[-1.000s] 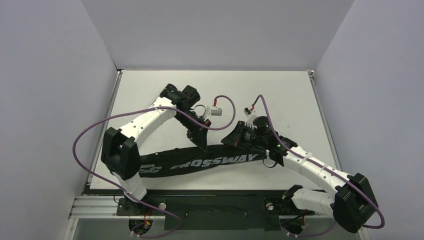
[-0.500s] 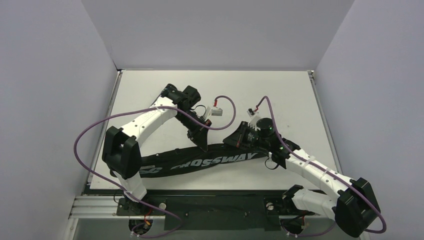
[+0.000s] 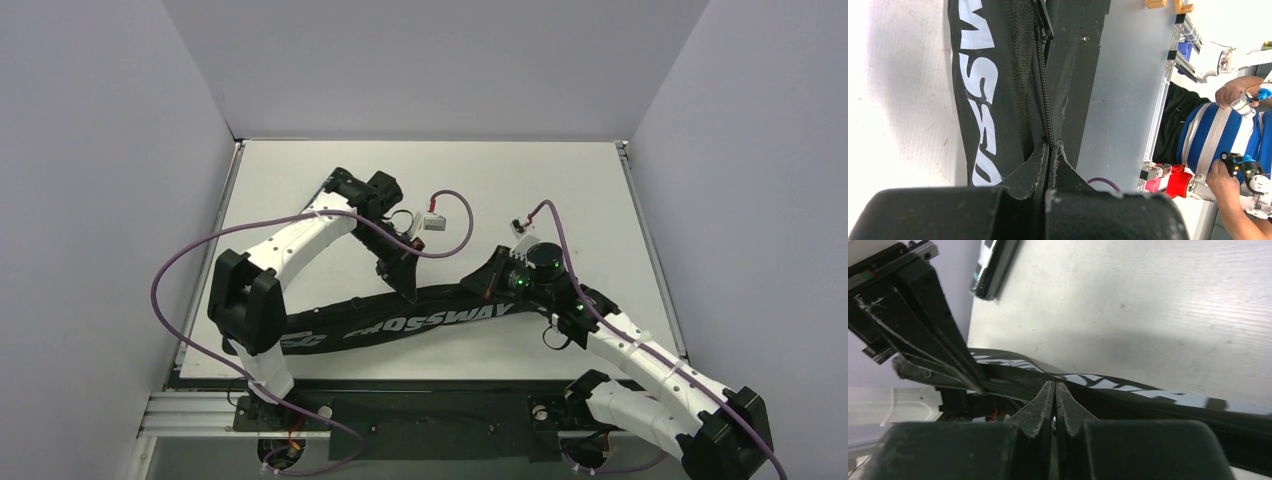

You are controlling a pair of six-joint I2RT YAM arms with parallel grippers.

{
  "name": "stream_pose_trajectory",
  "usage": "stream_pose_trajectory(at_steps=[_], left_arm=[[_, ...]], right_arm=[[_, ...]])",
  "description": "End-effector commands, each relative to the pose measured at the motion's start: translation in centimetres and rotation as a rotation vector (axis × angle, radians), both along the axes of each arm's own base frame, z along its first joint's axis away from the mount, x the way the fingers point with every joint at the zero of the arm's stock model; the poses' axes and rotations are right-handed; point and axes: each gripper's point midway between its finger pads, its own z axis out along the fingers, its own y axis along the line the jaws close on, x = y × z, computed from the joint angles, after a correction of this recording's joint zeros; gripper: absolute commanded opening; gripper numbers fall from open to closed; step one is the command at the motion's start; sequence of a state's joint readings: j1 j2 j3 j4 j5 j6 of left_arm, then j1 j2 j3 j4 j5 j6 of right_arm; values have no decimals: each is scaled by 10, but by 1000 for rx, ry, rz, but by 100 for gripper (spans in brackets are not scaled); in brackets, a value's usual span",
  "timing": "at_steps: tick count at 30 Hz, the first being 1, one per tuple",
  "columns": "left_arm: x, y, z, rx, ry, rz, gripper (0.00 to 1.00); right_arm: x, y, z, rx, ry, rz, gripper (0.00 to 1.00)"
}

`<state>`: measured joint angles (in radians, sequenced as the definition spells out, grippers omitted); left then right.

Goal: Pack up the badminton gear
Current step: Zip the racket bag at the center of the board.

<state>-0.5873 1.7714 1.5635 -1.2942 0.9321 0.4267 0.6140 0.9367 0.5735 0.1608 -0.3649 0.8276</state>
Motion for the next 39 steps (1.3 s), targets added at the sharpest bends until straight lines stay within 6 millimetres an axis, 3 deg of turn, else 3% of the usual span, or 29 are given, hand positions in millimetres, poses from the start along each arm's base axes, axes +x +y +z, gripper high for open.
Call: stream_pose_trajectory(at_steps=[1,7,11,16,21,27,32,36,39], left_arm=[[-4,-1,22,-60,15,-23,0],[-12,4,29,-67,35,-67,0],[-12,3,29,-70,30,-62,0],[-2,0,27,-62,-42,-11,0],[8,-4,20,-27,-121,21,0],[34,-7,9,51,-353,81,0],[46,-8,17,81,-547,68,0],[44,-13,19,112,-674,27,0],[60,-14,33,124,-774,41,0]], right_arm=[[11,-25,0,-96,-48,-88,0],[14,-39,-4,-143,-53,-116,0],[13,-31,5,-106,-31,-94,3],[11,-27,24,27,2,-159,42],[5,-24,38,126,70,-221,59],[-6,-19,13,94,293,-229,59],[-8,-13,-15,89,456,-243,58],[-6,-6,-12,142,478,-230,58],[-4,-6,-4,158,457,-236,58]])
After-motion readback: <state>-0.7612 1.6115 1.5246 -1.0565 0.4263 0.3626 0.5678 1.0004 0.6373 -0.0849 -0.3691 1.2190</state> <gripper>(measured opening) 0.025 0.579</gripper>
